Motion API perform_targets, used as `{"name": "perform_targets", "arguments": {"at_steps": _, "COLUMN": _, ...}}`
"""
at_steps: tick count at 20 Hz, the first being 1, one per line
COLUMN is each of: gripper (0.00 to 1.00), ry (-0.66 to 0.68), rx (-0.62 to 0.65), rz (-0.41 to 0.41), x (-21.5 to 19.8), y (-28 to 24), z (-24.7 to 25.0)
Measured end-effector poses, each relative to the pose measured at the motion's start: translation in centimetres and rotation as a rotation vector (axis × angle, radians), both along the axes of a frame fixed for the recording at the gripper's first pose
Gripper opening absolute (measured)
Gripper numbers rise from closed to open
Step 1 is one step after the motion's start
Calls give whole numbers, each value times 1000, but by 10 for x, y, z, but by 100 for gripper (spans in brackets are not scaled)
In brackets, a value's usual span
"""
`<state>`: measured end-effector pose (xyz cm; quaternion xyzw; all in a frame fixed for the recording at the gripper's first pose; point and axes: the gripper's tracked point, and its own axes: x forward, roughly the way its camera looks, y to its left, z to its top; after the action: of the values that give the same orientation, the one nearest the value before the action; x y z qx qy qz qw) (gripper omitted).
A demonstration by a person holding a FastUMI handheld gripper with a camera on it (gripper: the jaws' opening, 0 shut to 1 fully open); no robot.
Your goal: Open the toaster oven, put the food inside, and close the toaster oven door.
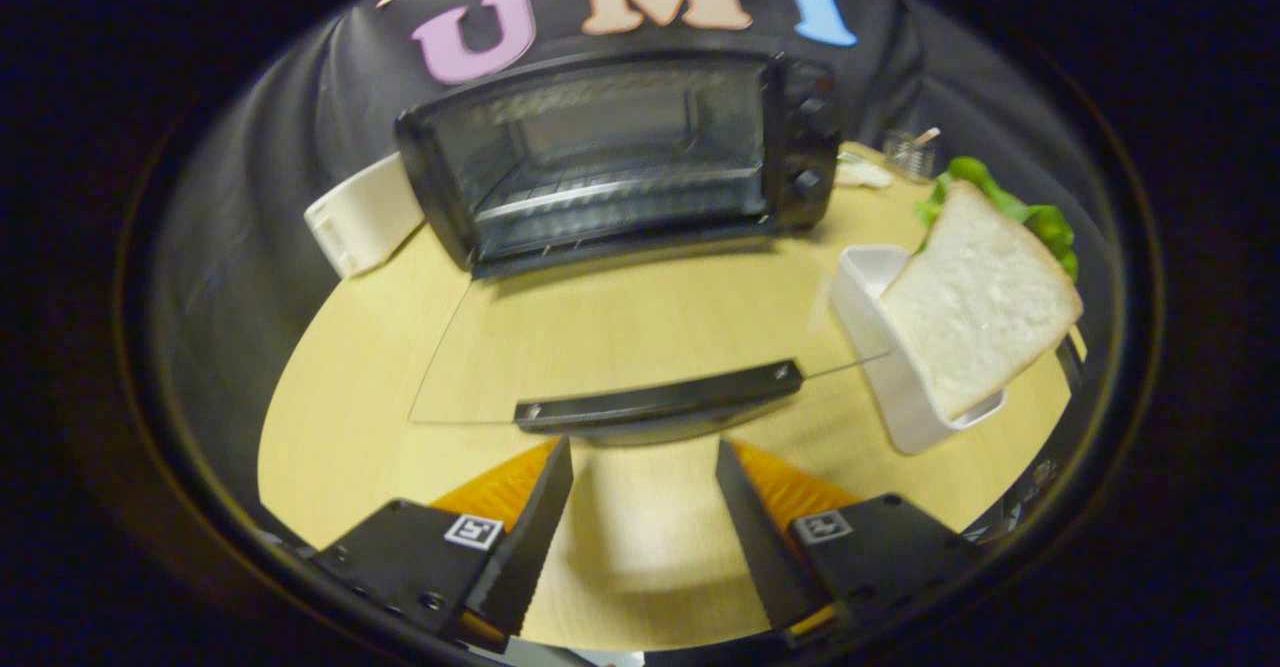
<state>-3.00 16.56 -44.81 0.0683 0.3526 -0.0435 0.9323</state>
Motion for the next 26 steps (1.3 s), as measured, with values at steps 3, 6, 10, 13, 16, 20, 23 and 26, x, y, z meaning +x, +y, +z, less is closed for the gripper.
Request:
{"name": "perform_targets", "arguments": {"at_steps": 3, "gripper": 87, "ry": -4, "rx": -3, "rz": 54, "x": 0, "y": 9, "z": 19}}
{"name": "perform_targets", "arguments": {"at_steps": 6, "gripper": 87, "ry": -43, "rx": 52, "rz": 28, "x": -7, "y": 2, "z": 42}}
{"name": "perform_targets", "arguments": {"at_steps": 10, "gripper": 87, "ry": -76, "rx": 49, "rz": -35, "x": -26, "y": -45, "z": 77}}
{"name": "perform_targets", "arguments": {"at_steps": 13, "gripper": 87, "ry": -100, "rx": 27, "rz": -85, "x": -34, "y": -96, "z": 99}}
{"name": "perform_targets", "arguments": {"at_steps": 16, "gripper": 88, "ry": -106, "rx": -22, "rz": -97, "x": -39, "y": -143, "z": 123}}
{"name": "perform_targets", "arguments": {"at_steps": 20, "gripper": 91, "ry": -123, "rx": -55, "rz": -123, "x": -31, "y": -191, "z": 150}}
{"name": "perform_targets", "arguments": {"at_steps": 23, "gripper": 92, "ry": -121, "rx": -29, "rz": -139, "x": -17, "y": -214, "z": 142}}
{"name": "perform_targets", "arguments": {"at_steps": 26, "gripper": 92, "ry": -91, "rx": 43, "rz": -107, "x": -5, "y": -217, "z": 118}}
